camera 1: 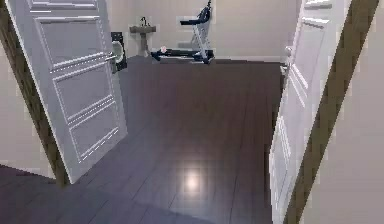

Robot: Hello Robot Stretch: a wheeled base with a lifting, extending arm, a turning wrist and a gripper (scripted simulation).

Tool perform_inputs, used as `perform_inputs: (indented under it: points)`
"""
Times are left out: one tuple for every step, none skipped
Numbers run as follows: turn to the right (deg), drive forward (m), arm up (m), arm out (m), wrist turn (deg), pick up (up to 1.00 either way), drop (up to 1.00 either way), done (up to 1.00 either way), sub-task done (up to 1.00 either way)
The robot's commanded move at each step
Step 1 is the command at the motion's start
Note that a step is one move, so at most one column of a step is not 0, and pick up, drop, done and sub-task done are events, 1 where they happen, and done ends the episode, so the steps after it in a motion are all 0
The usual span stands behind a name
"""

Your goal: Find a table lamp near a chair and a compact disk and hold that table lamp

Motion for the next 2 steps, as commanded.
perform_inputs:
  points:
    - [-36.0,0.0,0.0,0.0,0.0,0.0,0.0,0.0,0.0]
    - [0.0,0.1,0.0,0.0,0.0,0.0,0.0,0.0,0.0]
